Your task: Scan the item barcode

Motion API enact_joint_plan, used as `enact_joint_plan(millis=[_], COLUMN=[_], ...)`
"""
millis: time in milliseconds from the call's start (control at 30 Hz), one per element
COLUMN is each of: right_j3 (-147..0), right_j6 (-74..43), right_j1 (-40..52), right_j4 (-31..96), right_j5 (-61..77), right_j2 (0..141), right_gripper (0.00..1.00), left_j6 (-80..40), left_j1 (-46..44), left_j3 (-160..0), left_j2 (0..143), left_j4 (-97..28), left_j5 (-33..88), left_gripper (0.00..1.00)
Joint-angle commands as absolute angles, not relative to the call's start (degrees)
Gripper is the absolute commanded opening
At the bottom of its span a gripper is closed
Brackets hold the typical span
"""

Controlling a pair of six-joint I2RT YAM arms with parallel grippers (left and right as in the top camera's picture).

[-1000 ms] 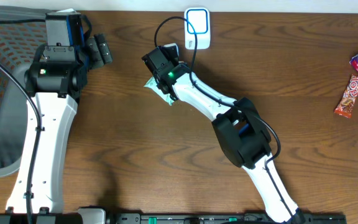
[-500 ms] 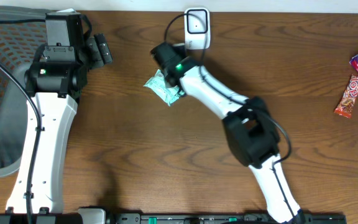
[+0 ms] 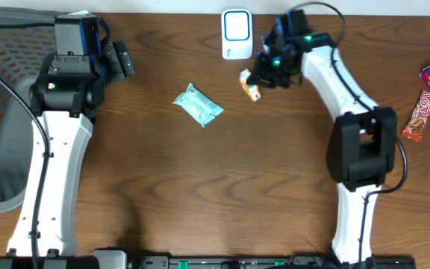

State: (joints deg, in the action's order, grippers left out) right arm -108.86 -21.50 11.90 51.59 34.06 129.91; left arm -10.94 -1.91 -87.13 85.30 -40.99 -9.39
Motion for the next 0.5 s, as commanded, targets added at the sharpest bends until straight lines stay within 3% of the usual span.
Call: enact_joint_plan(millis=[0, 167, 467], right_j3=[-102.8, -97.0, -98.1], right_j6=[-18.2, -18.1, -18.3], right_j1=[9.8, 5.2, -0.5], right_j4=[50.2, 47.1, 53.6], right_j5=[49.6, 51.0, 28.5], right_j2=[132.8, 132.8, 129.4], right_gripper=[0.01, 0.03, 0.26], left_j6=[-11.7, -11.7, -11.7], left_j1=[-1.6, -1.6, -1.6], left_j3=[-87.2, -87.2, -87.2], left_j2=[85.7, 85.7, 85.7], left_j4=[-41.1, -41.1, -41.1], left_j5=[-10.1, -10.1, -10.1], left_gripper=[0.98, 0.98, 0.98])
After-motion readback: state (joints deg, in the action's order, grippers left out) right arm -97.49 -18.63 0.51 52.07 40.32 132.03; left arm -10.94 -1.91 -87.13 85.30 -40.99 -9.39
